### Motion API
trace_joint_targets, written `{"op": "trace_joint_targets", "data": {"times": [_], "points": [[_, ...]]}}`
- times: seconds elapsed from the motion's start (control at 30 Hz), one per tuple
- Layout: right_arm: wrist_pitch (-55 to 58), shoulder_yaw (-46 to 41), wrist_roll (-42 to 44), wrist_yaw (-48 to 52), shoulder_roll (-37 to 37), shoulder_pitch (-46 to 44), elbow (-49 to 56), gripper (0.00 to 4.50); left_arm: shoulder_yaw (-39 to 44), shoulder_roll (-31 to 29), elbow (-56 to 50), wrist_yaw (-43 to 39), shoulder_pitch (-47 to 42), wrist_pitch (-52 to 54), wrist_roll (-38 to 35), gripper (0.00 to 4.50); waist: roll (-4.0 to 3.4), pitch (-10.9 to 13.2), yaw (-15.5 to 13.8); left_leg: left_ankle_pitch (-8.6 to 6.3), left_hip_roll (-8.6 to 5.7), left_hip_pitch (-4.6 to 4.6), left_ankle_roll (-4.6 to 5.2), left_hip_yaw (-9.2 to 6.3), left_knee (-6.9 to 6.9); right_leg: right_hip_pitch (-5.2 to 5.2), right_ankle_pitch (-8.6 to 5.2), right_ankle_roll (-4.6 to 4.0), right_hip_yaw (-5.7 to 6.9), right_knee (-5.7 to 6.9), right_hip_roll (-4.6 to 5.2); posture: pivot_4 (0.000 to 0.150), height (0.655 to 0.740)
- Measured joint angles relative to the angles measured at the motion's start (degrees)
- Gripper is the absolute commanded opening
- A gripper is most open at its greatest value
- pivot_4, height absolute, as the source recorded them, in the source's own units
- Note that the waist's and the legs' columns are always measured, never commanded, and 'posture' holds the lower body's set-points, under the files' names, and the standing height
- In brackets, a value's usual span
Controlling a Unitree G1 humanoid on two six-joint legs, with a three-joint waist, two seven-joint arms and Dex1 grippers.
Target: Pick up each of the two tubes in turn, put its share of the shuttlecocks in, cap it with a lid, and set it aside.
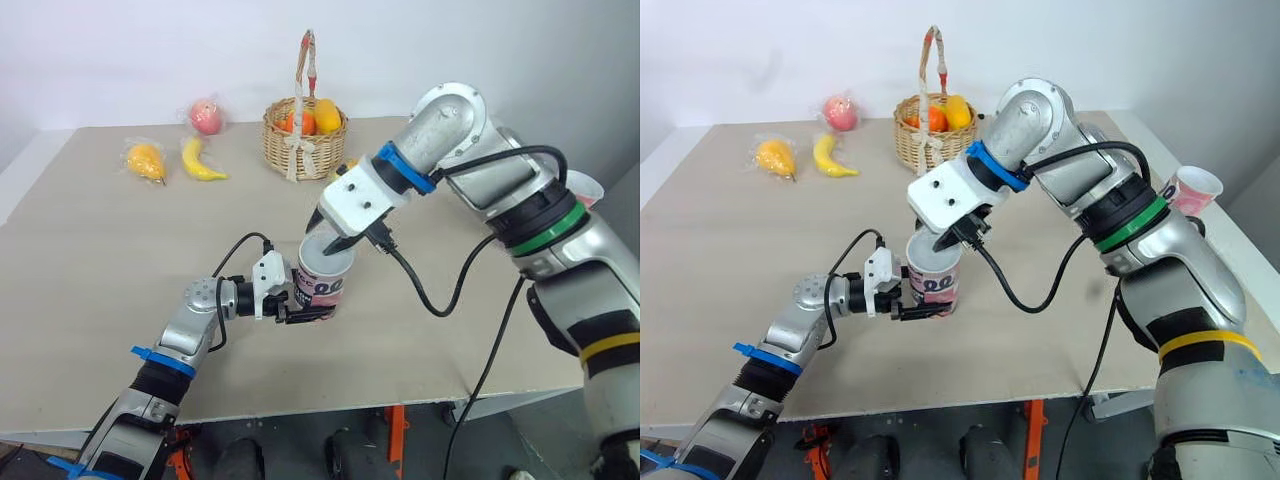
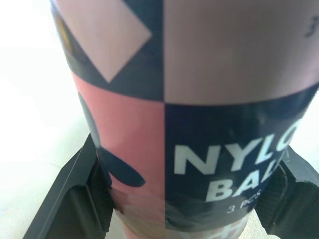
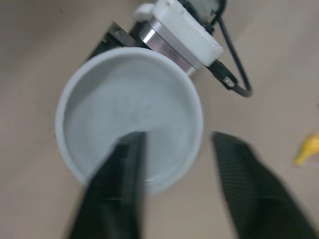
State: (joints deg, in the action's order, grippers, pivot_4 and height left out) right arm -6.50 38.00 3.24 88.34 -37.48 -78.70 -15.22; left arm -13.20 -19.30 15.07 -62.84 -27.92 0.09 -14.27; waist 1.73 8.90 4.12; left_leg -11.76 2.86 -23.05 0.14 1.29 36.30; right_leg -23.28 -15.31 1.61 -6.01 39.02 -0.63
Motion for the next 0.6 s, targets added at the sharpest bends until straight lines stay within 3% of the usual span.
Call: {"op": "trace_joint_targets", "data": {"times": [0.07,0.33,0.47,0.6], "points": [[0.4,-1.6,-1.8,-0.5,0.0,0.7,1.4,4.41,0.0,0.0,0.0,0.1,0.0,0.0,0.1,3.21,0.02,0.0,0.0,0.0,0.02,0.04,0.0,0.04,0.01,0.01,0.02,-0.03,0.0,0.0,0.0,0.15,0.74],[14.4,-7.7,-1.0,-0.2,0.6,2.8,2.5,4.41,0.2,0.0,0.0,0.1,0.0,0.1,-0.1,3.21,0.09,-0.1,0.0,0.0,0.06,0.01,0.0,0.14,0.01,-0.07,0.06,-0.1,-0.02,0.0,0.02,0.15,0.74],[24.4,-14.0,4.0,0.5,-1.1,2.9,2.9,3.12,0.3,0.0,0.0,0.0,0.1,0.1,-0.3,3.21,0.06,0.0,0.0,0.0,0.07,-0.05,0.0,0.15,0.01,-0.11,0.12,-0.22,0.0,0.0,0.04,0.15,0.74],[28.2,-17.8,7.2,1.3,-5.2,7.7,8.8,1.16,0.5,-0.1,0.0,0.0,0.2,0.1,-0.4,3.21,0.06,0.0,0.1,0.0,0.07,-0.05,-0.01,0.14,-0.01,-0.11,0.02,-0.06,-0.01,-0.01,-0.01,0.15,0.74]]}}
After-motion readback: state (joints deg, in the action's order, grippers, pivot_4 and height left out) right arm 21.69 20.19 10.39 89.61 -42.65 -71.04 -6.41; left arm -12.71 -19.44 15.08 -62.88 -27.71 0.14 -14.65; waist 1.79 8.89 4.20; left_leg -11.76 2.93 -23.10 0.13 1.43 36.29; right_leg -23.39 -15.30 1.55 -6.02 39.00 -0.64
